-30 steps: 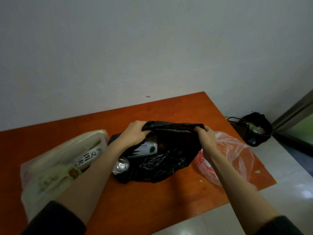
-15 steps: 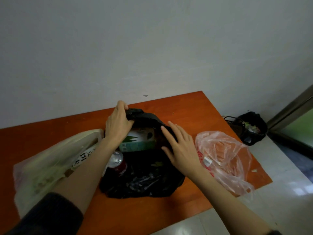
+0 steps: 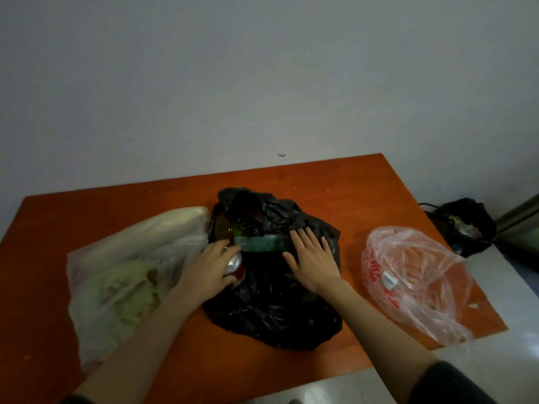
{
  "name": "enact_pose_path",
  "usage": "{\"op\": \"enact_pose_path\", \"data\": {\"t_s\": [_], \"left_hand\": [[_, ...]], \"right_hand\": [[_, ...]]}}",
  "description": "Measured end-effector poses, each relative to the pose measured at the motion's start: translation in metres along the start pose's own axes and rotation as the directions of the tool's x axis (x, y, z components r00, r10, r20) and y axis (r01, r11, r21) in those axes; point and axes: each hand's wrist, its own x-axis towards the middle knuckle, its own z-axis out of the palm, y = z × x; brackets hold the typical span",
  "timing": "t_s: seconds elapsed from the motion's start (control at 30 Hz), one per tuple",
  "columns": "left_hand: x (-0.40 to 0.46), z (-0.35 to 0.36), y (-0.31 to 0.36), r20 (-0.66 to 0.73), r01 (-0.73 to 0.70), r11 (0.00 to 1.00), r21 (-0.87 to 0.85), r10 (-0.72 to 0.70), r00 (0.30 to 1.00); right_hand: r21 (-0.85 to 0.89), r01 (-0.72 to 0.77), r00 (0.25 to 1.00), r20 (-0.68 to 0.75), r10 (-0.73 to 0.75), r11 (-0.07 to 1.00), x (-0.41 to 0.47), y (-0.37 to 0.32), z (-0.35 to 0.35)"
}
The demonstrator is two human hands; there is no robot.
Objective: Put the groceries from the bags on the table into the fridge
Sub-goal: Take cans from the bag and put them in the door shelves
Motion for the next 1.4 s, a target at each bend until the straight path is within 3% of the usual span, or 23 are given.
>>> {"op": "enact_pose_path", "data": {"t_s": [0.2, 0.33, 0.53, 0.6, 0.73, 0.83, 0.93, 1.07, 1.2, 1.4], "left_hand": [[-0.006, 0.011, 0.001, -0.029, 0.030, 1.000, -0.005, -0.030, 0.999], [-0.004, 0.008, 0.009, -0.028, -0.038, 0.999, 0.037, 0.039, 0.999], [-0.020, -0.024, 0.025, -0.096, -0.170, 0.941, -0.291, 0.148, 0.984], [-0.023, -0.045, 0.034, -0.153, -0.240, 0.898, -0.369, 0.197, 0.969], [-0.027, -0.086, 0.061, -0.251, -0.319, 0.808, -0.496, 0.218, 0.943], [-0.035, -0.106, 0.086, -0.287, -0.392, 0.744, -0.541, 0.275, 0.918], [-0.045, -0.121, 0.123, -0.296, -0.467, 0.691, -0.552, 0.362, 0.884], [-0.064, -0.130, 0.189, -0.300, -0.583, 0.637, -0.504, 0.504, 0.810], [-0.100, -0.129, 0.279, -0.282, -0.709, 0.527, -0.468, 0.671, 0.685], [-0.187, -0.099, 0.416, -0.316, -0.849, 0.326, -0.417, 0.824, 0.471]], "right_hand": [[0.010, 0.033, 0.999, -0.034, -0.033, 0.999, -0.008, -0.008, 0.008], [0.022, 0.052, 0.997, -0.061, -0.051, 0.998, -0.019, -0.011, 0.009], [0.156, 0.143, 0.982, -0.146, -0.120, 0.977, -0.050, -0.018, 0.003], [0.360, 0.141, 0.988, -0.110, -0.109, 0.922, -0.066, -0.023, 0.001], [0.701, 0.121, 0.990, -0.140, -0.031, 0.703, -0.099, -0.029, -0.018], [0.763, 0.158, 0.977, -0.212, 0.012, 0.627, -0.122, -0.029, -0.043], [0.766, 0.183, 0.952, -0.294, 0.082, 0.616, -0.153, -0.024, -0.063], [0.739, 0.199, 0.875, -0.430, 0.222, 0.644, -0.214, 0.002, -0.074], [0.723, 0.164, 0.745, -0.537, 0.396, 0.671, -0.306, 0.040, -0.074], [0.790, 0.040, 0.527, -0.536, 0.659, 0.611, -0.482, 0.092, -0.047]]}}
